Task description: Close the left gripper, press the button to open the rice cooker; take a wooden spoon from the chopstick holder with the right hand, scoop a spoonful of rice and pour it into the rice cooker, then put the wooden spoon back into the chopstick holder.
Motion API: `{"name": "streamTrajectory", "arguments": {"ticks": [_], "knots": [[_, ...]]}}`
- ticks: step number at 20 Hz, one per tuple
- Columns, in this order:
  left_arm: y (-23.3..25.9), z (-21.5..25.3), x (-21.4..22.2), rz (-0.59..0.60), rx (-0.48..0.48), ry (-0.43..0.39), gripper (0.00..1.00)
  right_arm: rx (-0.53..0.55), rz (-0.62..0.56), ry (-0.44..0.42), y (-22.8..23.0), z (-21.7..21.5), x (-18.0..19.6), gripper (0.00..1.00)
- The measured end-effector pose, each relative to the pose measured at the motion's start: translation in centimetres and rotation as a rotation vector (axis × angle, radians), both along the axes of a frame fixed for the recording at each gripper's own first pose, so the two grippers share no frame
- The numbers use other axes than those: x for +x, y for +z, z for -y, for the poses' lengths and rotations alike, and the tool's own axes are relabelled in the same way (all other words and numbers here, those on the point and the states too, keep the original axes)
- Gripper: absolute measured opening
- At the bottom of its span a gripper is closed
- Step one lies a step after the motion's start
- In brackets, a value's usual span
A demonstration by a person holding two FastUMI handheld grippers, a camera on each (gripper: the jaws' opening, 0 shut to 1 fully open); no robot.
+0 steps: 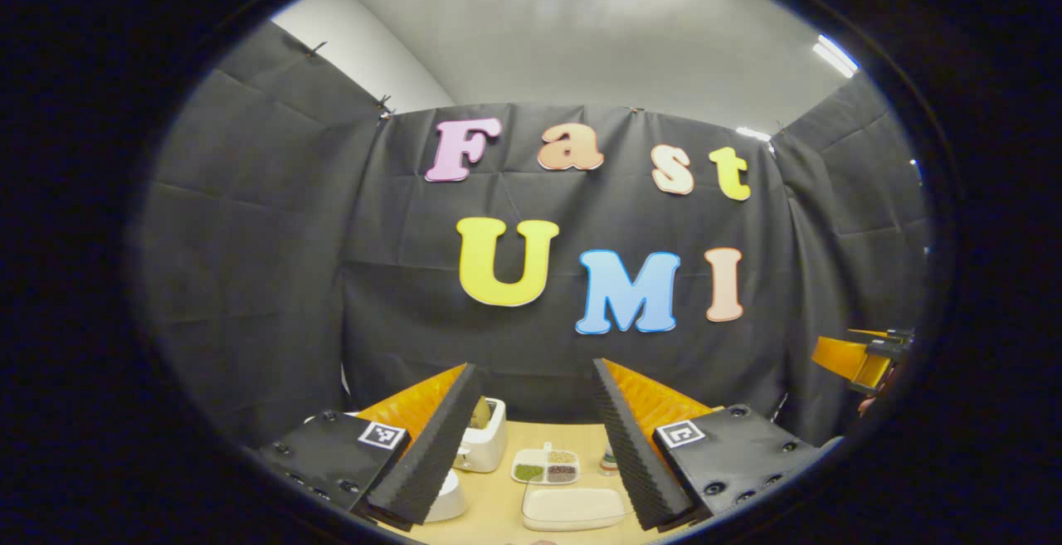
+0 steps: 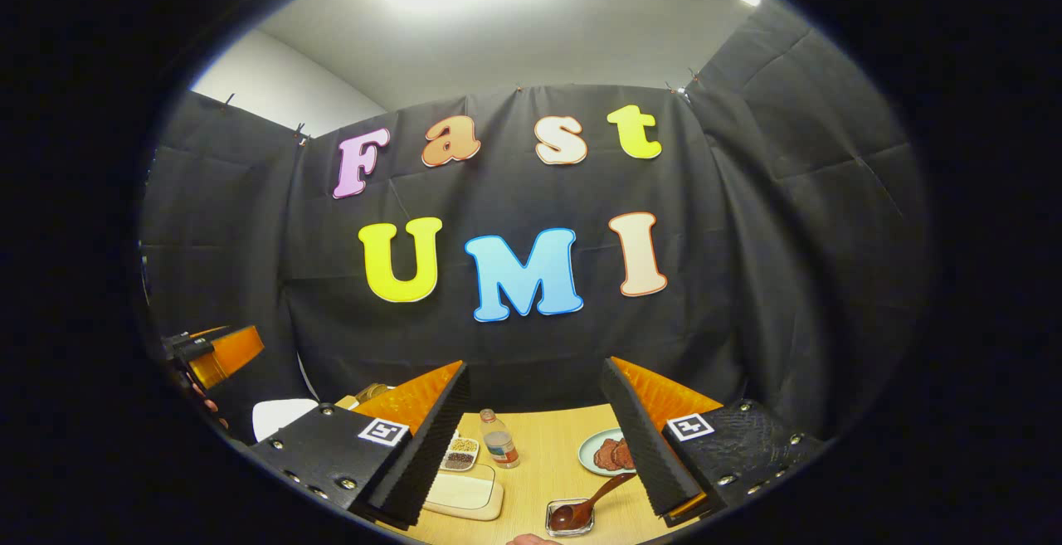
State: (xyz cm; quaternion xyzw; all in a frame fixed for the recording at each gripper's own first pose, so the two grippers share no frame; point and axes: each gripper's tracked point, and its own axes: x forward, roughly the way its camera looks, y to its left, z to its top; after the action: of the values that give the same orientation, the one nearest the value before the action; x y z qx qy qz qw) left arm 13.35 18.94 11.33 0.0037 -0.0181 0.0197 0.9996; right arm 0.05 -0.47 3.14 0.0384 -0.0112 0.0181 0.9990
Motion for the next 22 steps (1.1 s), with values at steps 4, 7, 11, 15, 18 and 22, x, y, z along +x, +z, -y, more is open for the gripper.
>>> {"name": "streamTrajectory", "arguments": {"ticks": [4, 7, 11, 15, 18, 22], "knots": [[-0.7, 1.2, -0.1, -0.018, 0.004, -0.019, 0.95, -0.020, 0.009, 0.012, 0.5, -1.0, -0.5, 0.97], [-0.9, 0.5, -0.1, -0.028, -0.015, -0.005, 0.95, -0.021, 0.001, 0.016, 0.2, -1.7, -0.5, 0.93], [-1.9, -0.7, 0.1, -0.051, -0.018, -0.006, 0.95, -0.029, 0.010, 0.021, 0.2, -2.8, -0.8, 0.97], [-2.2, -2.1, 0.6, -0.069, -0.028, -0.021, 0.96, -0.033, 0.017, 0.002, 0.3, -4.0, -0.9, 0.97], [-2.2, -3.4, 1.3, -0.064, -0.017, -0.030, 0.96, -0.036, 0.010, -0.003, 0.0, -5.2, -0.9, 0.97], [-2.5, -4.4, 1.2, -0.064, 0.007, -0.043, 0.95, -0.053, 0.012, -0.029, 0.0, -6.7, -2.2, 0.97]]}}
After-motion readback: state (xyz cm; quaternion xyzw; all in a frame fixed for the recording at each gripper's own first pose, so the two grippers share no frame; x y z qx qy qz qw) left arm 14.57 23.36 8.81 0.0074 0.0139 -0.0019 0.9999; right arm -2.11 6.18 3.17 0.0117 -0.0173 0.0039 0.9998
